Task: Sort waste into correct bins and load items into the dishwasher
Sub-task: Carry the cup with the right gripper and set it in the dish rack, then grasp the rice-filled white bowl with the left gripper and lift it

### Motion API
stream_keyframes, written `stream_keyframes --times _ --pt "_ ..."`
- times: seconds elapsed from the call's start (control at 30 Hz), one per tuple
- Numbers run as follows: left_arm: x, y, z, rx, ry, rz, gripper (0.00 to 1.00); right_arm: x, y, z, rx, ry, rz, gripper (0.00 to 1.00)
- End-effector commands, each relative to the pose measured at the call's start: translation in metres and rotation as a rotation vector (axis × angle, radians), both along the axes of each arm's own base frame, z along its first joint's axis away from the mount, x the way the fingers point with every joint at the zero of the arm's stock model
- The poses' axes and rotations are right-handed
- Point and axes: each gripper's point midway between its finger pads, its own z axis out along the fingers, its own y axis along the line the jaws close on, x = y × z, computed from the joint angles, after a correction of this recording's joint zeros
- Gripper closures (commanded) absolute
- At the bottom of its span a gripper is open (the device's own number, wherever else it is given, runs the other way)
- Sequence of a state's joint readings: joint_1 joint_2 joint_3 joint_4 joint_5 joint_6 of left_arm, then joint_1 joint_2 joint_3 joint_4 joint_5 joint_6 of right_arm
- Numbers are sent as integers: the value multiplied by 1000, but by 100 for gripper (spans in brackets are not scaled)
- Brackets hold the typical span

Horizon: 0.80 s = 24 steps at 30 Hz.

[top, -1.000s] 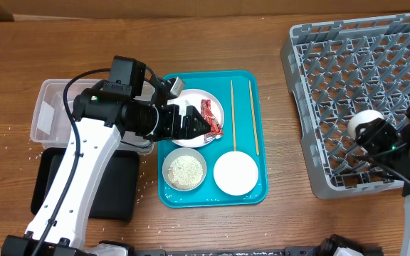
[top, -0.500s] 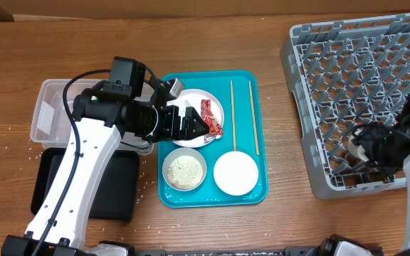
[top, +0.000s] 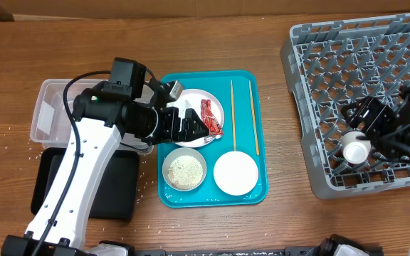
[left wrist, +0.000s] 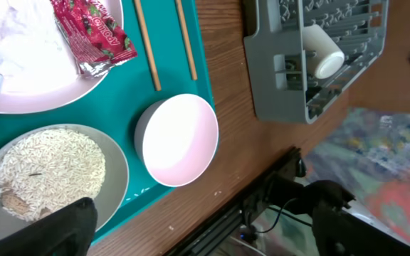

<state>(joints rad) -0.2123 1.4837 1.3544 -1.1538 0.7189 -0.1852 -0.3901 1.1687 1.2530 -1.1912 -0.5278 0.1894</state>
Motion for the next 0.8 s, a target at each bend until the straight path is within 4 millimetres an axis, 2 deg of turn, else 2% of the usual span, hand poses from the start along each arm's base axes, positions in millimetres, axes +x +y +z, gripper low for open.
stream_keyframes --times 0.0,0.17,0.33,0.43,0.47,0.63,0.67,0.77 --pt "-1 1 -9 99 -6 6 9 -6 48 41 122 -178 227 9" --pt "-4 24 -44 495 -10 168 15 -14 72 40 136 -157 310 9" --pt "-6 24 -70 737 -75 282 22 -16 91 37 116 -151 383 9" --pt "-7 16 -88 772 -71 298 27 -18 99 37 115 -151 417 9" --pt "-6 8 -102 772 -35 300 31 -19 104 37 116 -151 433 9" --pt "-8 -14 -143 745 82 241 34 -20 106 37 118 -149 443 9" --pt "-7 -21 -157 735 107 207 40 -20 106 37 118 -149 443 8" --pt "-11 -32 -176 704 166 168 46 -20 106 37 117 -150 443 8"
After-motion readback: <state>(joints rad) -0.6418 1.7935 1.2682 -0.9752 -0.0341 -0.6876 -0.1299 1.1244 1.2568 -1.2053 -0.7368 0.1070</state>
